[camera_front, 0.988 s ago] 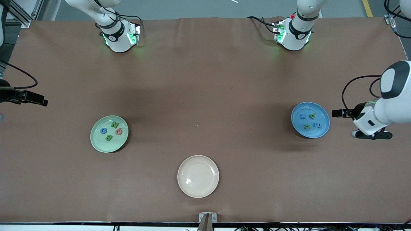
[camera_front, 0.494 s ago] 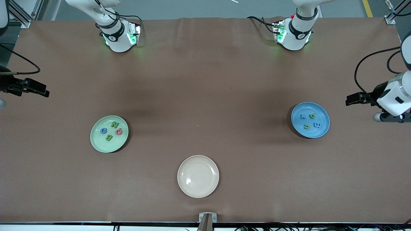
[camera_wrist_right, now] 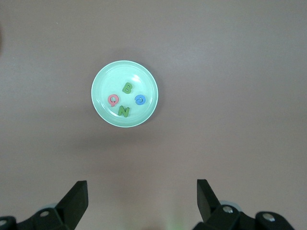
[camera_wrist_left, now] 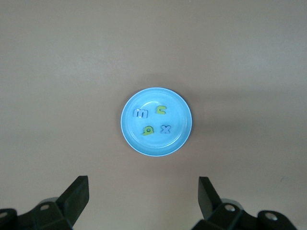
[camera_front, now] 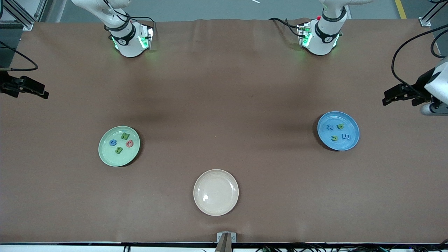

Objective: Sort upper and lower case letters into plates

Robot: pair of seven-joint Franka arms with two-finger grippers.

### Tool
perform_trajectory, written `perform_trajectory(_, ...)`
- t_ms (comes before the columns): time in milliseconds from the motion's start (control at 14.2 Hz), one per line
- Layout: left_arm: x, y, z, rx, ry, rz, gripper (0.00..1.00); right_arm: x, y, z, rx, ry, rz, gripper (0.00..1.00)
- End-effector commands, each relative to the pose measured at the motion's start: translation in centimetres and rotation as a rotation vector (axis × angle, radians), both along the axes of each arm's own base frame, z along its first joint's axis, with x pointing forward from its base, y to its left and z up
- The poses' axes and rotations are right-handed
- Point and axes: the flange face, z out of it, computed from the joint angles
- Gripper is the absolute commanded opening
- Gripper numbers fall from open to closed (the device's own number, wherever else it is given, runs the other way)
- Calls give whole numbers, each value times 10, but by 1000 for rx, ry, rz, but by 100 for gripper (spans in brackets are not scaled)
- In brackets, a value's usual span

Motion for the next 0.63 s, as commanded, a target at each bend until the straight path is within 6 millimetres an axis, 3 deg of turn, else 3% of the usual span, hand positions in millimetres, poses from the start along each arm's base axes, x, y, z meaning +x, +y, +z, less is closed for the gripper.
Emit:
perform_trajectory(0, 0, -2, 16, -17, -26, 1, 100, -16, 2, 5, -13, -12, -5, 100)
perform_trajectory(141, 0, -7, 21, -16, -35, -1, 100, -18, 2, 8, -12, -17, -5, 100)
perform_trajectory(564, 0, 7, 30, -16, -54, 18, 100, -41, 3, 14, -9, -34, -4, 100)
